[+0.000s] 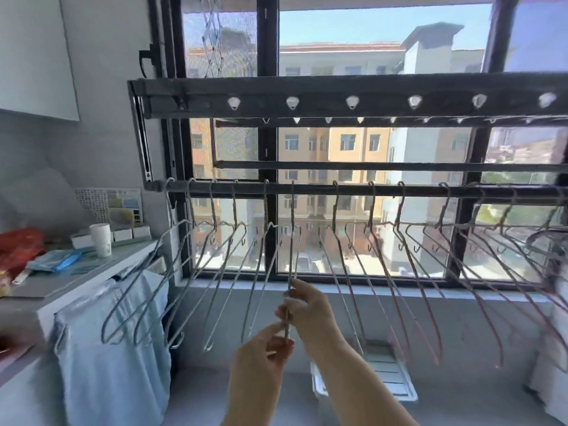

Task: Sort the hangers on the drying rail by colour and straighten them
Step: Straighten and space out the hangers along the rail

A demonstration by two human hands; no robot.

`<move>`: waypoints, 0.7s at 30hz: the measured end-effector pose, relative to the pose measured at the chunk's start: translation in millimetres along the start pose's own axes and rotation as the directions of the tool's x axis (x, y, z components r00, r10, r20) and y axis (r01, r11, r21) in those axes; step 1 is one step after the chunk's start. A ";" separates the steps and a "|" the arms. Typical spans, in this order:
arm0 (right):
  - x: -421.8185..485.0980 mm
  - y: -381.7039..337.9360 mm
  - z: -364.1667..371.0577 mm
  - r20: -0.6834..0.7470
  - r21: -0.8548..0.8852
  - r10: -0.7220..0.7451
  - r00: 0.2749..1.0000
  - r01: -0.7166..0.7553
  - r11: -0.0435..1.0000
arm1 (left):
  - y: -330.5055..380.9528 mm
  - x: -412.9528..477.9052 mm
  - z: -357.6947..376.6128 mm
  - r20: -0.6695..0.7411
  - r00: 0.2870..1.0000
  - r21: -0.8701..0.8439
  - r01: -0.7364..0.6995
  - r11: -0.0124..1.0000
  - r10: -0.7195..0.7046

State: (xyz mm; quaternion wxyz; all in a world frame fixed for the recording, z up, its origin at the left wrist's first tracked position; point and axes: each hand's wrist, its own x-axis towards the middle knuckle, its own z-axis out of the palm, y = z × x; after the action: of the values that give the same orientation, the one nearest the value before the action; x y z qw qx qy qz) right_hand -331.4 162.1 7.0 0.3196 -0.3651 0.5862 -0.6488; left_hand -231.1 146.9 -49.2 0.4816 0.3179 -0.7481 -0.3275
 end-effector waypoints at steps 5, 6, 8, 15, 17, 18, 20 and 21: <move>-6.7 -4.1 -13.3 -0.025 0.050 -0.034 0.999 0.035 0.998 | 13.8 -2.4 4.3 0.055 0.998 -0.031 0.002 1.000 0.000; -8.3 -5.6 -14.9 -0.027 0.067 -0.036 0.999 0.038 0.997 | 17.0 -3.5 4.7 0.064 0.998 -0.039 0.016 0.999 -0.013; -9.9 -6.5 -16.7 -0.036 0.061 -0.033 0.999 0.035 0.998 | 20.9 -5.7 5.5 0.067 0.997 -0.042 0.037 0.998 -0.034; -14.4 -8.0 -16.1 -0.056 0.050 -0.007 0.998 0.010 0.999 | 26.9 -11.0 4.5 0.070 0.995 -0.024 0.071 0.997 -0.069; -15.2 -8.2 -14.7 -0.058 0.060 -0.006 0.998 0.010 0.998 | 27.5 -11.6 3.9 0.069 0.995 -0.022 0.076 0.997 -0.074; -15.9 -8.5 -13.9 -0.058 0.060 -0.007 0.998 0.010 0.998 | 27.7 -11.9 3.4 0.068 0.995 -0.017 0.077 0.997 -0.076; -16.5 -8.8 -12.3 -0.061 0.053 -0.008 0.998 0.011 0.999 | 27.5 -12.2 2.1 0.065 0.995 -0.011 0.080 0.997 -0.079; -16.5 -9.0 -11.8 -0.064 0.052 -0.006 0.998 0.010 0.999 | 27.4 -12.1 1.5 0.063 0.995 -0.007 0.080 0.997 -0.079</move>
State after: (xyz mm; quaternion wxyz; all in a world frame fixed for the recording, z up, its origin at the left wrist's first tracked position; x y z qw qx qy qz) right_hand -332.6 183.3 13.8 0.3074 -0.3381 0.5776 -0.6765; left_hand -232.8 172.7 -34.1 0.4463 0.3346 -0.7479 -0.3599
